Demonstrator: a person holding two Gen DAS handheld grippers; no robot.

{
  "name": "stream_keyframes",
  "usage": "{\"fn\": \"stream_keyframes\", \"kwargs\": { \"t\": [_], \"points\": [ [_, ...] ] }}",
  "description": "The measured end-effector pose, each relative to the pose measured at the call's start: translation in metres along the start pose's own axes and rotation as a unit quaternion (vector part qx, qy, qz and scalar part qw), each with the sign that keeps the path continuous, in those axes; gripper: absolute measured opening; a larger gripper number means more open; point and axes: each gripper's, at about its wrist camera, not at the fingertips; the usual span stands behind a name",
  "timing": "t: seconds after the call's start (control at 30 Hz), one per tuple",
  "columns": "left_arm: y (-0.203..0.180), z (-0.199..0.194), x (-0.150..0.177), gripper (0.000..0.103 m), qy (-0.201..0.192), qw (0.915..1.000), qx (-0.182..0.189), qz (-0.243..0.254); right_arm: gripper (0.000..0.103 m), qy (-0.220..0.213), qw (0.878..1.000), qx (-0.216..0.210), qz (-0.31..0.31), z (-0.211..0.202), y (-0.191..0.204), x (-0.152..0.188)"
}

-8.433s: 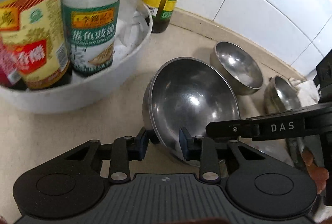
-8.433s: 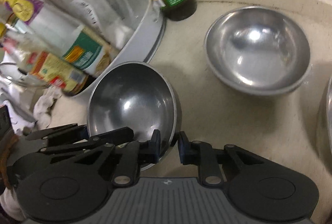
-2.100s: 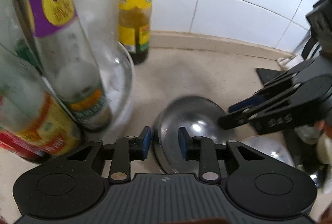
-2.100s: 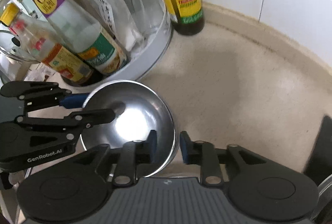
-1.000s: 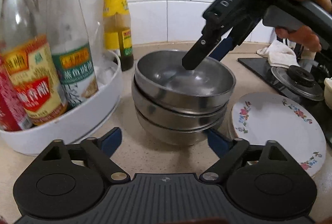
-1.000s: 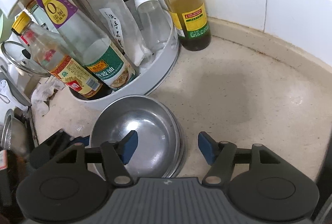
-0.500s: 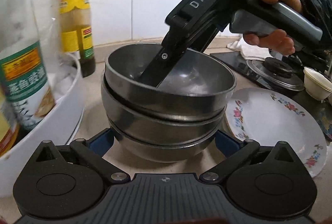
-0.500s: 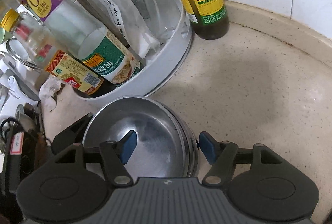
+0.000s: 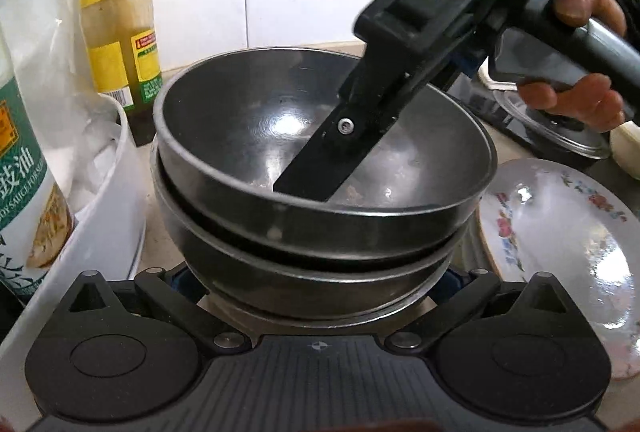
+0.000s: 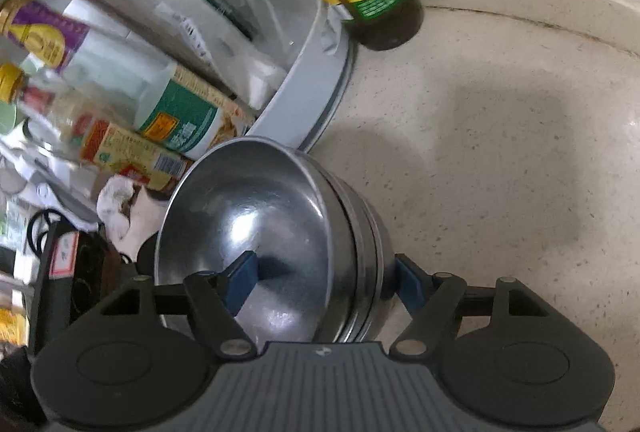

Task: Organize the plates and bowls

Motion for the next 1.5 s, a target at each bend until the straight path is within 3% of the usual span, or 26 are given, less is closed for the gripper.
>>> {"fn": "stream_keyframes", "kwargs": {
  "t": [0.43, 0.93, 1.5],
  "points": [
    [-0.007, -0.025, 0.008, 0.103, -0.022, 0.9990, -0.032, -0.024, 0.068, -0.012, 1.000, 0.002, 0.001, -0.005, 0.011, -0.008],
    [-0.030, -0.085, 0.013, 0.103, -0.060, 0.9953, -0.072, -0.024, 0.067, -0.033, 0.998, -0.005, -0.048, -0.031, 0.063, -0.015],
    [-0.051, -0.131, 0.040, 0.103, -0.069, 0.9924, -0.098, -0.026, 0.067, -0.036, 0.996, -0.011, -0.080, -0.044, 0.108, 0.001]
  ]
}}
Point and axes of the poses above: each gripper's, at about its wrist camera, not at the fingertips, and z roughly the way its jaws point, y to its left, x to its underside, and after that the axes turned 15 degrees about -z, right-handed
